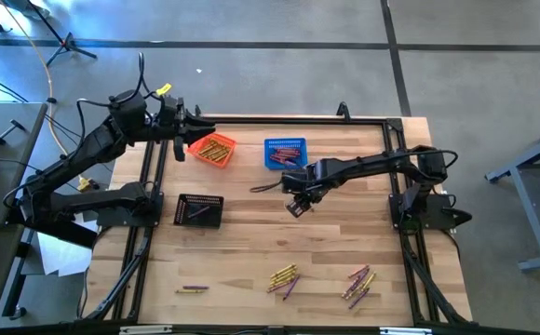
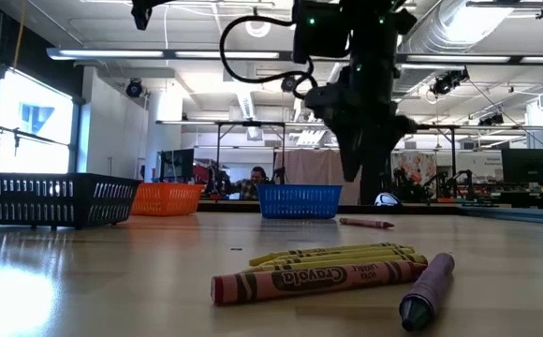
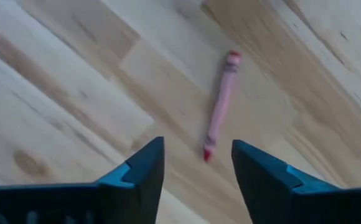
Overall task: Sort crayons
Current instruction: Put the red crayon into the blue bin
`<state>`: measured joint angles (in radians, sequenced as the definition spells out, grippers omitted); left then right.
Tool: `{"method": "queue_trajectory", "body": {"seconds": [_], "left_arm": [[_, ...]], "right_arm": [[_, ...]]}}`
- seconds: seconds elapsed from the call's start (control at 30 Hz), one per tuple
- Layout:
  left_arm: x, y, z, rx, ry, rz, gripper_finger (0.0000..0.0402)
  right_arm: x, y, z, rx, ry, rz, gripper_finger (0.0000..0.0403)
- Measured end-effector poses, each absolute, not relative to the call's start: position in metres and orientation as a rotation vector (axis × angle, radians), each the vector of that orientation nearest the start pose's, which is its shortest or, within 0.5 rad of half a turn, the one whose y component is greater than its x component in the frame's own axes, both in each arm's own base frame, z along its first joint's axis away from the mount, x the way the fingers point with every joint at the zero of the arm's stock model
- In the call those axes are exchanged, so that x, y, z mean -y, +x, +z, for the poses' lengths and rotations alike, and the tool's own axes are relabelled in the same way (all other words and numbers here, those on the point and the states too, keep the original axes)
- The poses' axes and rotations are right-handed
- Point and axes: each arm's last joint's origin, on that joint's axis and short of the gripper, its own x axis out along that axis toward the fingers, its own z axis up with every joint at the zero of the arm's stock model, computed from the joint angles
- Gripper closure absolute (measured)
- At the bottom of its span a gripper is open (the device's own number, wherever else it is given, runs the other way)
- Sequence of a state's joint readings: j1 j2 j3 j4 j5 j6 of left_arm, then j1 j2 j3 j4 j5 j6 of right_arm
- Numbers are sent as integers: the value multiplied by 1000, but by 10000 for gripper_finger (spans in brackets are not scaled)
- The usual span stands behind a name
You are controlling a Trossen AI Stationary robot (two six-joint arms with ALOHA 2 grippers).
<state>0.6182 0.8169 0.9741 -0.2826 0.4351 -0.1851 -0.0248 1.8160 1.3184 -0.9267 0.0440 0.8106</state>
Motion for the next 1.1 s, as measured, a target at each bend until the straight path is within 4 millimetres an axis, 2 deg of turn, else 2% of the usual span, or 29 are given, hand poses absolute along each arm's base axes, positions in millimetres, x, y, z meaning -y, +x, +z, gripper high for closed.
{"method": "queue_trajectory", "body": {"seconds": [0.13,0.37,0.6,0.87,1.0,1.1], "left_arm": [[-86,141,381,-101,-276,195,321],[-86,142,381,-101,-277,195,321],[-86,142,381,-101,-278,195,321],[-86,142,381,-101,-278,195,321],[-86,141,381,-100,-287,196,321],[-86,142,381,-100,-287,195,321]], "right_arm": [[19,344,188,-1249,690,-620,218],[36,334,172,-1268,718,-665,219],[41,333,159,-1243,742,-576,219],[45,322,141,-1234,727,-612,220],[45,318,136,-1226,730,-616,234],[45,317,134,-1230,729,-617,265]]}}
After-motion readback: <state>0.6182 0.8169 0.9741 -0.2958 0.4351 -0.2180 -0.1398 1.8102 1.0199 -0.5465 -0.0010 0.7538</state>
